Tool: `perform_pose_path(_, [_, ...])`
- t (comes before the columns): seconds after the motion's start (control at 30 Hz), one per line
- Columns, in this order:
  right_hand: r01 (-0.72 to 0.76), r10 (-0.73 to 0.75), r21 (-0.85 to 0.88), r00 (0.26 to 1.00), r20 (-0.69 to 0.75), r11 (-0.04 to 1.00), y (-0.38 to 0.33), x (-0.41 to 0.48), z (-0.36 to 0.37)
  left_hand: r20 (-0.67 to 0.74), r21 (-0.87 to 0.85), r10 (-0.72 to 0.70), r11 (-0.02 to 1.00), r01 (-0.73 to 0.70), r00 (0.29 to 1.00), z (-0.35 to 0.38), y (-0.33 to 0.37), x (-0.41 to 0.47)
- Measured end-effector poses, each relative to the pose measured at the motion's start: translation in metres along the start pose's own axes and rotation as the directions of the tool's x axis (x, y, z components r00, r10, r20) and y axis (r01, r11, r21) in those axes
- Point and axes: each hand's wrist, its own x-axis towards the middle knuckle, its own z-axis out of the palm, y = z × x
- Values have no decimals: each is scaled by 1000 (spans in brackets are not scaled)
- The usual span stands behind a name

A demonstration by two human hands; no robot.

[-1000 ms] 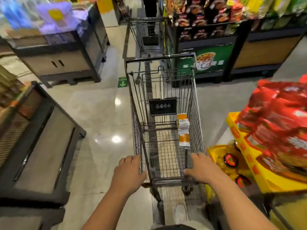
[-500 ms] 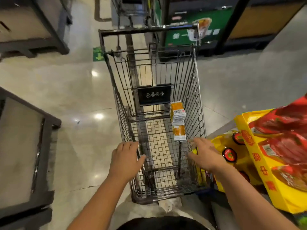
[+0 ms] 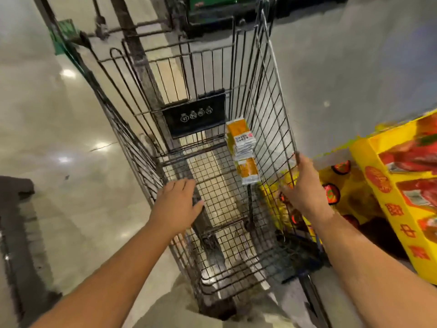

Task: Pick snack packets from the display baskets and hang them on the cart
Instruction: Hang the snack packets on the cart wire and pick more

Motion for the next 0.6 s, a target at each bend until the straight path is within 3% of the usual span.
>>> perform_pose_path(0.13, [-103,105,47,994,-37,994,25,20,26,56,-60,-65,996,68,996,24,19,42])
perform_pose_path(0.2, [-133,141,208,990,-24,969,36,29,30,77,-107,-94,989,102,993,43,32,64])
perform_pose_path(0.27, [-134,130,368,991,36,920,48,33,33,120,-190,-119,972,141,986,63,48,89])
perform_pose_path(0.37, [-97,89,399,995,37,912,60,39,35,205,-305,-146,930,205,968,98,70,124])
perform_pose_path(0.5, [-150,150,385,988,31,911,71,45,46,290,-478,-248,799,364,924,149,94,176])
perform_pose_path(0.6, [-124,126,371,992,19,920,75,45,49,378,-627,-273,628,461,885,180,107,211])
